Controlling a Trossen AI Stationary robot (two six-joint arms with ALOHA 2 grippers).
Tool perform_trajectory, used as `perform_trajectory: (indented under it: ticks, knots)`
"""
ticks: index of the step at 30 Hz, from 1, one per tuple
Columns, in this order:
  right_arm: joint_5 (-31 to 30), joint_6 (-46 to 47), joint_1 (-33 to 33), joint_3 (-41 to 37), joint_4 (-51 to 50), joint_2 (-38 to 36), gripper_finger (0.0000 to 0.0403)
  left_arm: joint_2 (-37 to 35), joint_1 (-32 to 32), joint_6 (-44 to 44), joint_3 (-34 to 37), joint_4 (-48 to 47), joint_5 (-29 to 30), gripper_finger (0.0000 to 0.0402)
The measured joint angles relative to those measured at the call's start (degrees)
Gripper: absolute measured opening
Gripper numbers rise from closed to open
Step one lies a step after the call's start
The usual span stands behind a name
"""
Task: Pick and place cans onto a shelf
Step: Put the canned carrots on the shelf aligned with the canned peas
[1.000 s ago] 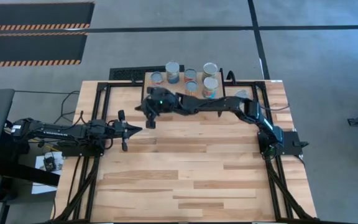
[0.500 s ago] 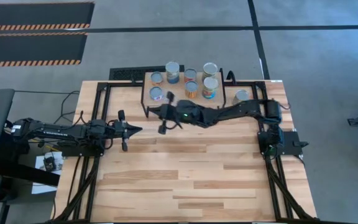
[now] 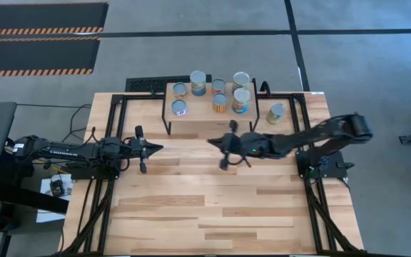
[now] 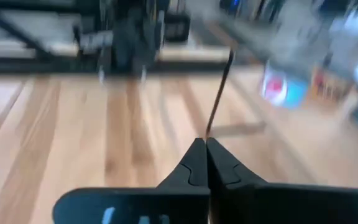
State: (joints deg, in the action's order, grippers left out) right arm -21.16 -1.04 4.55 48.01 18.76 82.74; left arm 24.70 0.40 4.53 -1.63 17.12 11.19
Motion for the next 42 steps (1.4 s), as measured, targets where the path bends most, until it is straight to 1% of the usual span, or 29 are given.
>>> perform_trajectory:
  ticks: [5,8,12,15,19,23,27,31,36,42]
  knots:
    - [0.1,9.2,2.0,-0.2,-24.0,-10.3,0.0002,0.0,0.0,0.1,0.0,0.0,0.0,0.0]
    - [0.1,14.9,1.3,-0.1,-37.6,-16.7,0.0003,0.0,0.0,0.0,0.0,-0.1,0.0,0.0]
    - [0.0,22.5,-2.1,-0.1,-54.3,-24.5,0.0003,0.0,0.0,-0.1,0.0,-0.1,0.0,0.0]
    - [0.0,25.2,-6.0,-0.1,-62.0,-29.6,0.0003,0.0,0.0,-0.1,0.0,-0.1,0.0,0.0]
    - [0.0,25.0,-14.3,-0.1,-67.2,-34.3,0.0003,0.0,0.0,-0.2,0.0,-0.1,0.0,0.0]
    - [0.9,22.4,-24.6,-0.1,-71.9,-35.0,0.0007,0.0,0.0,-0.2,0.0,0.1,0.0,0.0]
    - [4.0,16.5,-34.3,-0.1,-72.2,-31.9,0.0018,0.0,0.0,-0.2,0.0,0.2,0.0,0.0]
    - [6.8,10.4,-41.7,-0.1,-72.1,-27.2,0.0042,0.0,0.0,-0.2,0.0,0.3,0.0,0.0]
    - [7.8,5.1,-46.2,-0.1,-71.7,-21.2,0.0086,0.0,0.0,-0.1,0.0,0.3,0.0,0.0]
    - [7.6,2.2,-46.6,-0.1,-68.3,-16.6,0.0146,0.0,0.0,0.1,0.0,0.3,0.0,0.0]
